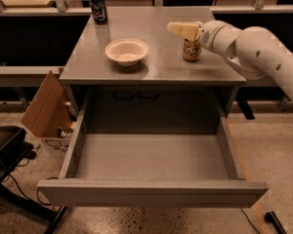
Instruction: Pick orange can from top drawer and place on counter
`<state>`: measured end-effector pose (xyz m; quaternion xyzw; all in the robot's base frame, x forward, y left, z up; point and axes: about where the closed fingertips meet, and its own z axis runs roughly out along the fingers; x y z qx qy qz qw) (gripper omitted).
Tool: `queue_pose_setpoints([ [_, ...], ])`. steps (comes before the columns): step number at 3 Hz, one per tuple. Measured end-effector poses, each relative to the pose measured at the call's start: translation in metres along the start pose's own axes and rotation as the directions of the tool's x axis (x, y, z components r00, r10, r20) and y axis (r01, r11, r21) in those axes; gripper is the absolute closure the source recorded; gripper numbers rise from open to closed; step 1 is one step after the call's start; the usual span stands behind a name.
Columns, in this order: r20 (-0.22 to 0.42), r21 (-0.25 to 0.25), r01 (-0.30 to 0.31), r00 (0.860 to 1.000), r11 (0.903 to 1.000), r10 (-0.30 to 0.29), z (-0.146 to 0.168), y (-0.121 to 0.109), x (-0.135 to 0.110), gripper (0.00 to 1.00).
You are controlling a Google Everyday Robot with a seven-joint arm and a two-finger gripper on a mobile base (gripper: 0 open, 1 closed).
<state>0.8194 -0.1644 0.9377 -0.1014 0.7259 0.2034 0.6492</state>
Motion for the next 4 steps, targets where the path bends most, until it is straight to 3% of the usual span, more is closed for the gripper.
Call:
queue_pose_setpoints([
  [1, -0.009, -0.031, 0.011, 1.000, 0.9995, -0.011, -0.001, -0.007, -0.016, 0.00],
  [2, -0.056, -0.021, 0.067, 0.996, 0.9975, -0.068, -0.029, -0.080, -0.048, 0.00],
  [3, -0.086, -0.020, 0.142, 0.986, 0.9897, -0.143, -0.071, -0.119, -0.080, 0.00],
  [4, -0.167, -0.019, 0.281, 0.945, 0.9596, -0.280, -0.139, -0.133, -0.115, 0.00],
])
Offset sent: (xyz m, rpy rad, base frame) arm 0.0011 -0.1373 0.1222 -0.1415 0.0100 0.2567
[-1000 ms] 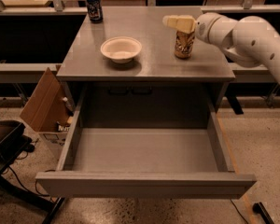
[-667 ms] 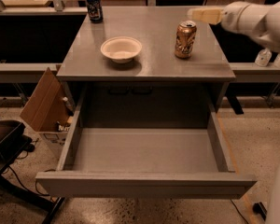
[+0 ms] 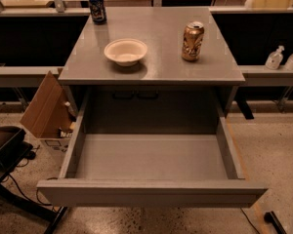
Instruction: Pick orange can from top drawer and place on counter
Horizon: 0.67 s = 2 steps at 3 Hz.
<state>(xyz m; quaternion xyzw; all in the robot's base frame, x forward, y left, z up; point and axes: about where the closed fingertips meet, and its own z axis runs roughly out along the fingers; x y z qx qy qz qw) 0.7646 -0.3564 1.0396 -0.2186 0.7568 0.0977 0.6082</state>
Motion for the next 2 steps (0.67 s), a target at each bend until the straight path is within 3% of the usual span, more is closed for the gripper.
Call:
queue_pose_setpoints([
  [1, -0.108, 0.086, 0.189, 0.978, 0.9782, -0.179, -0.092, -0.003, -0.028, 0.00],
  [2, -0.120, 0.223, 0.323, 0.946, 0.9199, -0.303, -0.142, 0.008, -0.071, 0.00],
])
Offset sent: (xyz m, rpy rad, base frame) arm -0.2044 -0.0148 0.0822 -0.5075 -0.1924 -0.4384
